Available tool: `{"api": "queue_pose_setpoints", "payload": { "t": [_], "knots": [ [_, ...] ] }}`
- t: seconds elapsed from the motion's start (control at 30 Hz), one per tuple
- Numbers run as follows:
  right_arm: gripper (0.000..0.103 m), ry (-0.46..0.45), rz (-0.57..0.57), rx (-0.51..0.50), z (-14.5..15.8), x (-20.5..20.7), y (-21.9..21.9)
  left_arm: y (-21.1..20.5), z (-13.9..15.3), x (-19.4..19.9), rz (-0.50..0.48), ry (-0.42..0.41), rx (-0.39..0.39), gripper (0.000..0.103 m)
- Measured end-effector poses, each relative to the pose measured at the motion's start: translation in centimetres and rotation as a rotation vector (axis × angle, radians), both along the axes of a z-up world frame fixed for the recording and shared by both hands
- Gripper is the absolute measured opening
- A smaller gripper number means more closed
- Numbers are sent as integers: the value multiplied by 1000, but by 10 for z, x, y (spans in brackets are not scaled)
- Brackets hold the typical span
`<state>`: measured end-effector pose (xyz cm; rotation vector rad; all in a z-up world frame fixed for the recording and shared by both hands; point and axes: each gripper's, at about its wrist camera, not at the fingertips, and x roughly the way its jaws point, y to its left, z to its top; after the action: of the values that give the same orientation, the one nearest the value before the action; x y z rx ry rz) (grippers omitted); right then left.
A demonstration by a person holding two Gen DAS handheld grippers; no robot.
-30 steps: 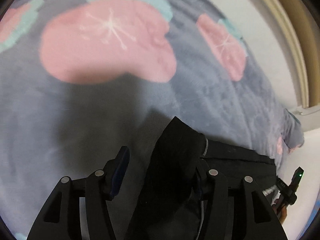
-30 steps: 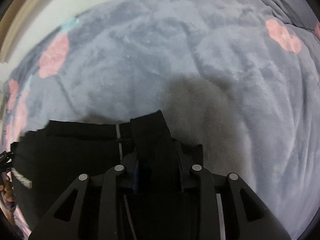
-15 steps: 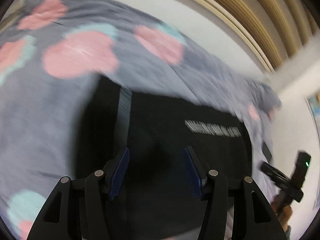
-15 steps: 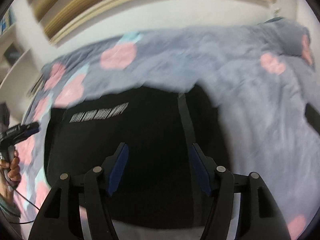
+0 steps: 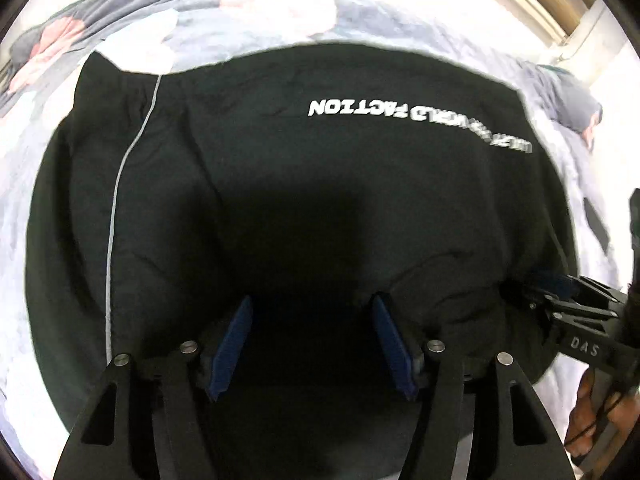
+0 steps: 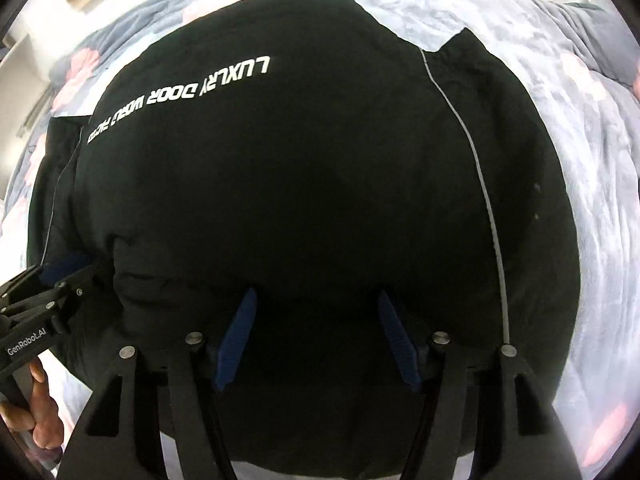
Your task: Fold large clothes
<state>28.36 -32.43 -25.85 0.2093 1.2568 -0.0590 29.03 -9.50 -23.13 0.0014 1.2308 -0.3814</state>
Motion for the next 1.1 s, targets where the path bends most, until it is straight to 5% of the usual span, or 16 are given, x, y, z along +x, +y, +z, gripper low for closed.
{"api": "queue_pose_setpoints", "payload": {
  "t": [0.13,0.27,0.37,0.43,0.6,0.9,1.1],
  "knots": [
    [63,-93,9,71,42,6,-11,8,42,15,-14,-73,-78,65],
    [63,-180,3,27,65,42,-15,6,45,56,33,-61,-87,65],
    [63,-139,-24,32,42,80,-18,9,11,84,96,48,-57,67],
    [65,-42,-32,37,9,99,-22,15,-16,98,145,132,-120,69],
    [70,6,-42,41,-20,112,-24,13,-17,97,133,113,-126,70],
    [69,-150,-84,193,37,42,-54,57,27,39,100,31,-230,71],
    [76,-156,-143,125,52,-28,-101,134,47,-4,205,6,-220,73]
  ]
}}
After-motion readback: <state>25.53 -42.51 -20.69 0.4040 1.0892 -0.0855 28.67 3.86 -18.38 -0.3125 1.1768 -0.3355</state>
